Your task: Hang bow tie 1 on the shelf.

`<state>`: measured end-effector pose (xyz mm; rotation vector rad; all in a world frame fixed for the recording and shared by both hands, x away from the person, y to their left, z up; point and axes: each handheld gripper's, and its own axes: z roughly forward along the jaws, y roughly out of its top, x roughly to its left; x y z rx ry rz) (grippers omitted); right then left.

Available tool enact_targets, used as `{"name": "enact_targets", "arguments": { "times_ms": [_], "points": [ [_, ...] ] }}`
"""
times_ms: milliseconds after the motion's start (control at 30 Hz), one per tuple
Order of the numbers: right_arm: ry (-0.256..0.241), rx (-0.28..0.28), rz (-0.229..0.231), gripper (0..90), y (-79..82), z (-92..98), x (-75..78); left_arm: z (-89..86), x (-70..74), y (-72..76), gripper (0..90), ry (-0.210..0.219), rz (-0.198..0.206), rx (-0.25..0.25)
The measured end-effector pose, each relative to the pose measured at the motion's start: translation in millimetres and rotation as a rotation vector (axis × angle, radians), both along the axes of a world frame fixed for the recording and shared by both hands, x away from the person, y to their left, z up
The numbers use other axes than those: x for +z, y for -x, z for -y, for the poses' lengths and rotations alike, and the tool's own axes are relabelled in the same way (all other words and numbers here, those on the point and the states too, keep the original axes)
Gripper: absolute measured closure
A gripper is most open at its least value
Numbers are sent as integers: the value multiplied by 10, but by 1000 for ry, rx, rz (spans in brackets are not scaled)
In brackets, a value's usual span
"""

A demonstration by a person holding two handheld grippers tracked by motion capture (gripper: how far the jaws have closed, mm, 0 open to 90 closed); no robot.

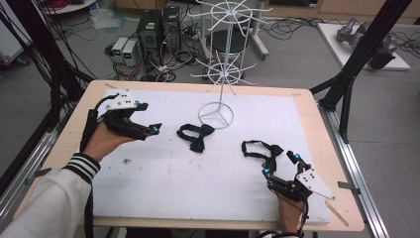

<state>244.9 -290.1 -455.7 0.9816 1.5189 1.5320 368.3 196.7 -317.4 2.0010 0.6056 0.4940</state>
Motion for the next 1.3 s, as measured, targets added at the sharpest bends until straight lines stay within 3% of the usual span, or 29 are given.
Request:
{"name": "enact_targets", "arguments": {
  "times_ms": [200,500,1300],
  "points": [
    [3,2,5,110,1,2,-1,181,-15,-68,141,-49,-33,-15],
    [7,1,9,110,-2,4,0,433,-39,-153,142,-75,-56,-41],
    [5,1,8,110,-2,5,-1,886,-231,-441,143,-150,-141,-11]
  ]
}}
